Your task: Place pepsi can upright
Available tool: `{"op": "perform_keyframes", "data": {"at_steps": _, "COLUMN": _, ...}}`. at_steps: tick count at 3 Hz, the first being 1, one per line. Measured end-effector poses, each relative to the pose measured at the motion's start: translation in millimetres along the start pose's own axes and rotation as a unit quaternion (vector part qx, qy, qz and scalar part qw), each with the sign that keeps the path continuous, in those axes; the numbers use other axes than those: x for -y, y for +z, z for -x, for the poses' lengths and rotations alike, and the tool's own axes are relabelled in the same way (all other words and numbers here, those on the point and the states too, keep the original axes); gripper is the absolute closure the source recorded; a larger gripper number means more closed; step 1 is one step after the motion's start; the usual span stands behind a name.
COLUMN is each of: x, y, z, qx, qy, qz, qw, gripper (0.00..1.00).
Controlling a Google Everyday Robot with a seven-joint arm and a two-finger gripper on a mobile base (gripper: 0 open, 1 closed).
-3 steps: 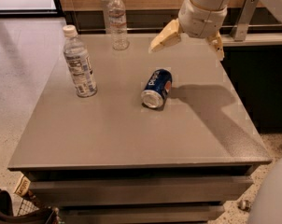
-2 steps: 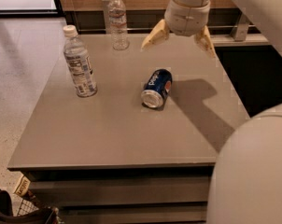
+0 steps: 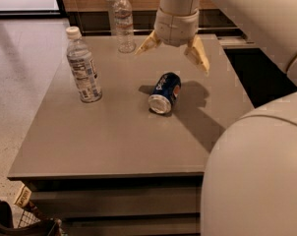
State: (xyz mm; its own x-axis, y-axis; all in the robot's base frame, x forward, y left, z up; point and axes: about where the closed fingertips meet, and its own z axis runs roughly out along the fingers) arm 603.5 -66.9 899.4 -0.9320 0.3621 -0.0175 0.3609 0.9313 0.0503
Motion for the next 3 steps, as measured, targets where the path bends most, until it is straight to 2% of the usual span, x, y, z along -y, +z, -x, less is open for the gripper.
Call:
{"op": "perform_keyframes", "data": {"at_steps": 1, "x": -4.7, "y": 7.6, "z": -21.0, "qx": -0.010, "qy": 0.038, "qz": 0.007, "qw": 0.9992, "gripper": 0.00}}
{"op": "perform_keyframes", "data": {"at_steps": 2, "x": 3.8, "y": 19.9, "z": -44.5, "qx": -0.017, "qy": 0.063, "qz": 0.013, "qw": 0.9978, "gripper": 0.00}}
{"op": "perform_keyframes", "data": {"at_steps": 3, "x": 17.2, "y": 31.4, "z": -52.2, "qx": -0.008, "qy": 0.061, "qz": 0.016, "qw": 0.9980, "gripper": 0.00}}
